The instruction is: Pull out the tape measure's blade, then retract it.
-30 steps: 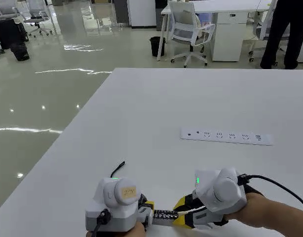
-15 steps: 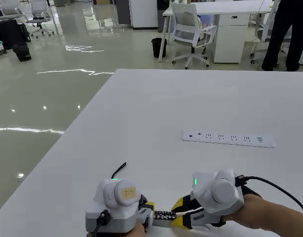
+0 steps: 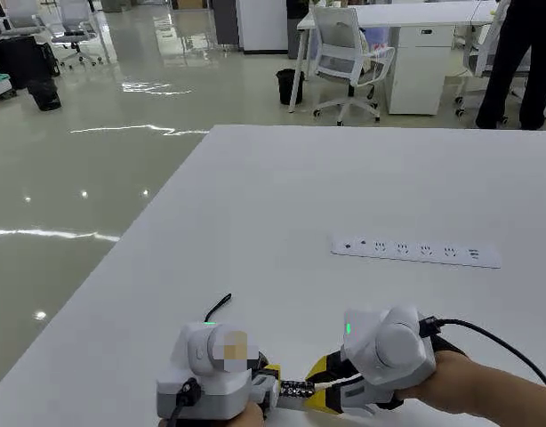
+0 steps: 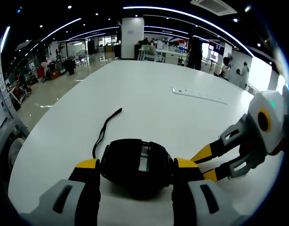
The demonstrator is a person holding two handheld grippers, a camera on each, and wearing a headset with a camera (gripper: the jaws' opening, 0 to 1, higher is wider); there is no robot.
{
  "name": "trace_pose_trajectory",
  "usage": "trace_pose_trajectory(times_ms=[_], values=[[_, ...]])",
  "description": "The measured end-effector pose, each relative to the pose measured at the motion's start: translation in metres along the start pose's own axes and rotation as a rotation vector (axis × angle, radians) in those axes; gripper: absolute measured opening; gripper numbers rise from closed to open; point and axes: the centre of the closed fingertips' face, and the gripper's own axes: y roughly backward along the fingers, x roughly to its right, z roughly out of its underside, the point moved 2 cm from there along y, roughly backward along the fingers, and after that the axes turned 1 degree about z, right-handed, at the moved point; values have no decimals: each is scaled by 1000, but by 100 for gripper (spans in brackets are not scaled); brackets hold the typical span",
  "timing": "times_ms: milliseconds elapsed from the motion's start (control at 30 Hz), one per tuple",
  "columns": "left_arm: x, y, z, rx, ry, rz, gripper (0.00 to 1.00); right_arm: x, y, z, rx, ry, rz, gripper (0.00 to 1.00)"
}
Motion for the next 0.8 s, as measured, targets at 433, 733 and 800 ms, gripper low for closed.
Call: trace_pose_trajectory(times_ms=[433,733,800], values=[[-2,-1,-1,-1,5,4,57,0,-7,-6,4,4,-5,14],[-3,-1,0,-1,2,4,57,0,-12,-9,6,5,-8,14],[-3,-1,0,-1,4,4,57,0,-13,-9,7,4,-9,14]])
